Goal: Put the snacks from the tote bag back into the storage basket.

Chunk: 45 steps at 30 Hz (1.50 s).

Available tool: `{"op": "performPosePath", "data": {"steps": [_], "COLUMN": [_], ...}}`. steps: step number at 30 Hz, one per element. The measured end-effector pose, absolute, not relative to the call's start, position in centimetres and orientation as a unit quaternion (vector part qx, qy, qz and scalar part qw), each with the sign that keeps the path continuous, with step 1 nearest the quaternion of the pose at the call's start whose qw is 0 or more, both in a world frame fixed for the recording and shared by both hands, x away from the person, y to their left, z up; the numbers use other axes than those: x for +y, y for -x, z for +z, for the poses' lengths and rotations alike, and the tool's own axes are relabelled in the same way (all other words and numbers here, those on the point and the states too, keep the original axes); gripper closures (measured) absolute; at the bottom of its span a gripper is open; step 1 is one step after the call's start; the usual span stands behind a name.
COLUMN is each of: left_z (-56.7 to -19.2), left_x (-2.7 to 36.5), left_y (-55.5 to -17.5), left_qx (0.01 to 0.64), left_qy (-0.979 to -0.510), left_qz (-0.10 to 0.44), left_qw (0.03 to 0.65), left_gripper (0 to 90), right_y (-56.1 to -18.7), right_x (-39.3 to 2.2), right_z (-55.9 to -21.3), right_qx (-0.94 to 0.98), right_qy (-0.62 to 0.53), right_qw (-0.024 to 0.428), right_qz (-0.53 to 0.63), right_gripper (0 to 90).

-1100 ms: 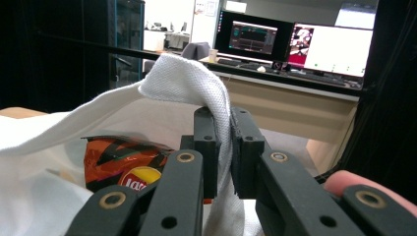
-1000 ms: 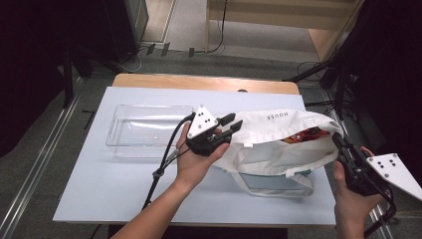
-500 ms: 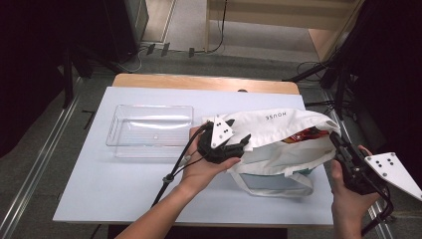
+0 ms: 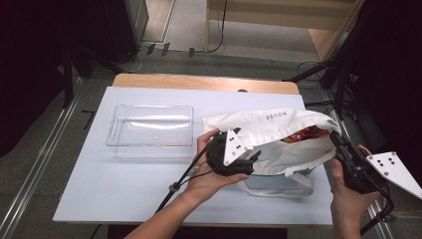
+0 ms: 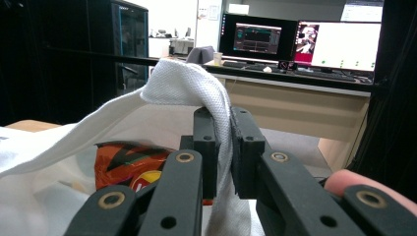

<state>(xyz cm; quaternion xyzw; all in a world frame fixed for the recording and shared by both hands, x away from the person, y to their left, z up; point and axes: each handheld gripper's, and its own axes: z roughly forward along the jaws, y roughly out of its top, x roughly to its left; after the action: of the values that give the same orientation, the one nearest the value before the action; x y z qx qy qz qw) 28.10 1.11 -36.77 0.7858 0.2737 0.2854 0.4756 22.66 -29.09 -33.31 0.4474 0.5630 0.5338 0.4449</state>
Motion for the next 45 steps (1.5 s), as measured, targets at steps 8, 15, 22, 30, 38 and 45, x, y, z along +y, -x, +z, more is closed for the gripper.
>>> {"op": "performPosePath", "data": {"steps": [8,15,22,30,38,45], "left_z": [-35.8,-34.7,-33.7,-35.5,-36.3,-36.0], "left_x": [2.3,2.0,1.4,0.2,0.7,1.1], "left_y": [-29.1,-30.4,-33.9,-36.8,-35.1,-35.3], "left_qx": [0.309,0.3,0.329,0.353,0.339,0.346], "left_qy": [-0.754,-0.748,-0.726,-0.744,-0.748,-0.748], "left_qz": [0.294,0.309,0.298,0.247,0.285,0.288], "left_qw": [0.499,0.506,0.526,0.511,0.493,0.489], "left_gripper": [48.0,66.6,66.2,62.8,41.5,28.9], "right_y": [-22.5,-22.5,-22.7,-23.1,-22.9,-22.8], "right_x": [-29.4,-29.4,-29.3,-29.1,-29.5,-29.6], "right_z": [-33.3,-33.5,-33.7,-34.1,-34.4,-34.2], "right_qx": [0.569,0.572,0.576,0.582,0.579,0.574], "right_qy": [-0.444,-0.441,-0.441,-0.444,-0.439,-0.442], "right_qw": [0.447,0.45,0.446,0.439,0.438,0.44], "right_qz": [0.529,0.525,0.524,0.521,0.529,0.53], "right_gripper": [84.4,84.4,84.5,84.5,84.5,84.4]}}
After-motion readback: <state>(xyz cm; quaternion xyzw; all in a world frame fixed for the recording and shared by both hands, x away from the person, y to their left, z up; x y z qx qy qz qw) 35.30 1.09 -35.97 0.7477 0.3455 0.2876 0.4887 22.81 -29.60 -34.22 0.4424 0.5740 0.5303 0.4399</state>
